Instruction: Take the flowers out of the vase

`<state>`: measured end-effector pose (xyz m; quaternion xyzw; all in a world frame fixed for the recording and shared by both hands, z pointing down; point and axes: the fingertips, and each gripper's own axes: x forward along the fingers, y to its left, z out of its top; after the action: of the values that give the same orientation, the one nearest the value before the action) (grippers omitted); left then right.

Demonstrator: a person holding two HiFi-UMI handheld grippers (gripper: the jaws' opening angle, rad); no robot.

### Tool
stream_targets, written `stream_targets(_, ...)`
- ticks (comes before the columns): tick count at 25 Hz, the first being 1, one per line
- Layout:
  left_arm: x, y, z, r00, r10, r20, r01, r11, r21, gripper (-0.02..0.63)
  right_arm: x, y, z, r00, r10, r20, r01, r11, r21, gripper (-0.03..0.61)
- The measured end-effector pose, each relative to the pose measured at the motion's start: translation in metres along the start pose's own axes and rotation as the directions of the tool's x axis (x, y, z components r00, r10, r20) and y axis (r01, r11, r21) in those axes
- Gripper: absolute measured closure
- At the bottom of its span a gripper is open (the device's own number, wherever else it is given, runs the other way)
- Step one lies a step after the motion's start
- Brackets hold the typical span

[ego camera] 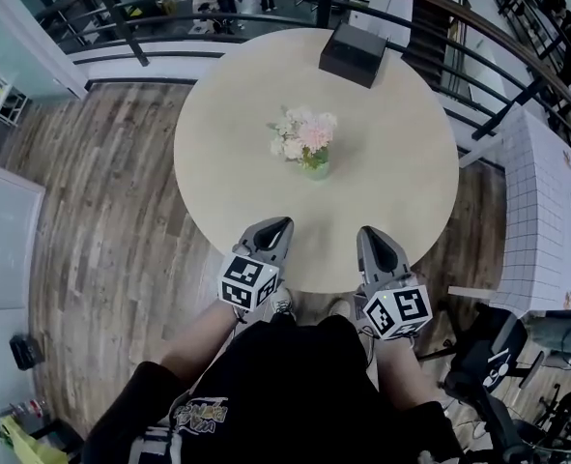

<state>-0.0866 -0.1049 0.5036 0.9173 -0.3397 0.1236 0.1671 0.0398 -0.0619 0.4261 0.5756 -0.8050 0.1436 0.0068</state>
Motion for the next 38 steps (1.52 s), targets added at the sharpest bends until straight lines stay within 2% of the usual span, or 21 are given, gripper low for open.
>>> stream_targets(5, 0.012, 0.007, 0.001, 1.000, 0.015, -0.005, -0.015, 1.000, 0.003, 0.604, 0.011, 0.001, 0.009, 1.000, 0.025, -0.002, -0.025, 1.000, -0.017, 0.557)
stream_targets(14, 0.049, 0.016, -0.011, 0.996, 0.088, -0.013, -0.089, 0.995, -0.043, 0.594, 0.037, -0.023, 0.012, 0.992, 0.113, -0.049, -0.116, 0.992, -0.052, 0.557)
stream_targets(21, 0.087, 0.019, -0.018, 0.985, 0.169, -0.033, -0.171, 0.983, -0.065, 0.503, 0.058, -0.052, 0.005, 0.976, 0.194, -0.099, -0.200, 0.979, -0.051, 0.557)
stream_targets(32, 0.148, 0.043, -0.016, 0.960, 0.279, -0.025, -0.279, 0.959, -0.037, 0.362, 0.085, -0.081, -0.011, 0.953, 0.261, -0.156, -0.269, 0.962, -0.036, 0.557)
stream_targets(38, 0.174, 0.057, -0.022, 0.952, 0.303, -0.028, -0.304, 0.952, -0.038, 0.353, 0.099, -0.088, -0.022, 0.937, 0.292, -0.189, -0.306, 0.951, -0.045, 0.557)
